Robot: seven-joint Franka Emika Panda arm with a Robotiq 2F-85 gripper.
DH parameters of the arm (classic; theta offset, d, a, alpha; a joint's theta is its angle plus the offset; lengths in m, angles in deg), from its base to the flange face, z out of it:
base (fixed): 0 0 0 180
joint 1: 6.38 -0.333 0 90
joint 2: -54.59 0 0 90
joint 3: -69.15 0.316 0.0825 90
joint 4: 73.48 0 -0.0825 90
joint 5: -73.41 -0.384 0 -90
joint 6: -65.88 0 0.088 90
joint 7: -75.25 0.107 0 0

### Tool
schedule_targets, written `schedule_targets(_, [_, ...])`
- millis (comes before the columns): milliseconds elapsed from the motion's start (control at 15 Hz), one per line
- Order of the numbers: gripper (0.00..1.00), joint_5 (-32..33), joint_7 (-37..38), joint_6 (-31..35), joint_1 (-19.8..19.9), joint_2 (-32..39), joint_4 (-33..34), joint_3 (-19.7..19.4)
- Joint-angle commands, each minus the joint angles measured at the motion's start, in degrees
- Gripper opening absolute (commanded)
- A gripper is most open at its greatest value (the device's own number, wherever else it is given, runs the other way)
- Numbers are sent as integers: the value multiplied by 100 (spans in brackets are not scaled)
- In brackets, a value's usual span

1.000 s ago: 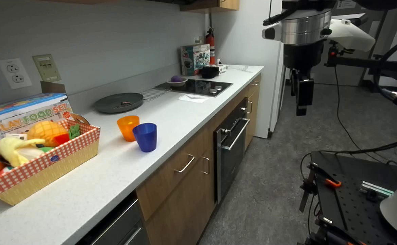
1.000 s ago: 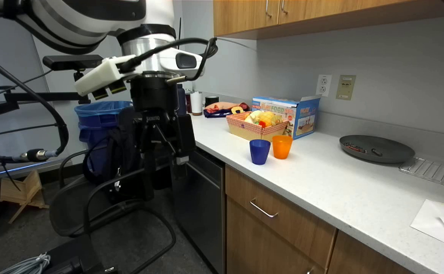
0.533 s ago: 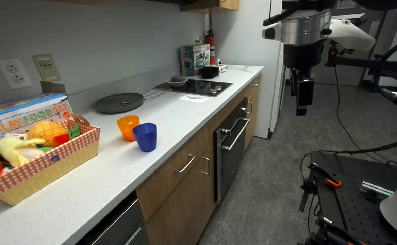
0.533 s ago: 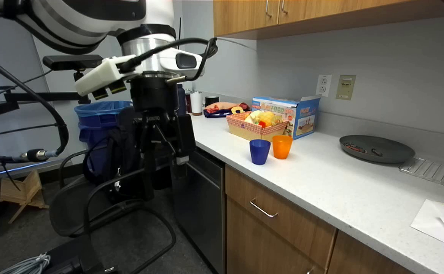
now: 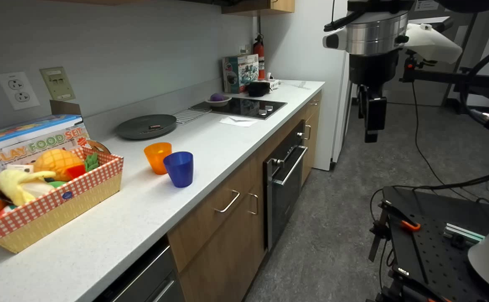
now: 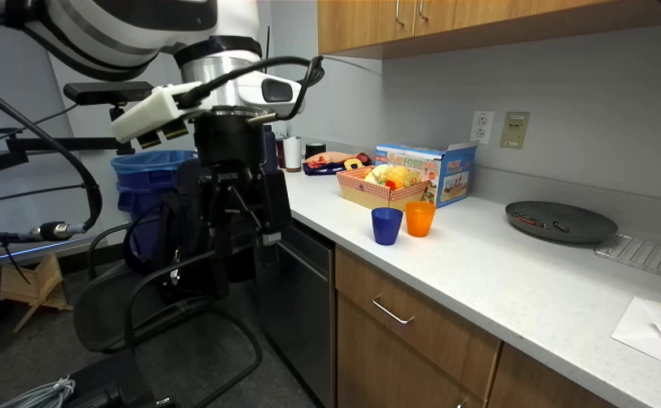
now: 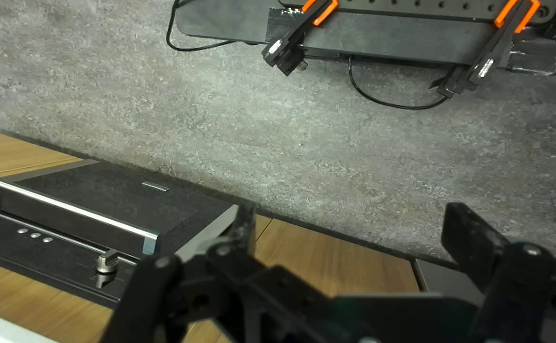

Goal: Open the drawer on the left

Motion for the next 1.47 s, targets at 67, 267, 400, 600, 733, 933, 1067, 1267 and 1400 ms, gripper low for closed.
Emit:
schedule_targets(67, [100, -123, -26, 71, -80, 324, 235, -121])
schedule_targets(267, [100, -442, -45, 317, -142, 811, 547, -208])
schedule_targets(400, [100, -682, -52, 567, -160, 1180, 772, -242])
schedule_targets(600, [100, -1017, -74, 955, -161, 1759, 1122, -269])
schedule_targets(733, [100, -1300, -55, 1266, -157, 2149, 1347, -295])
schedule_targets(933, [100, -1778, -1, 1825, -134, 2784, 1648, -335])
schedule_targets(1067, [100, -2140, 53, 2293, -126, 3171, 1787, -342])
schedule_targets(1267, [100, -2603, 153, 3052, -103, 3693, 1923, -313])
schedule_targets(1400, [100, -2928, 186, 3548, -79, 4041, 1999, -295])
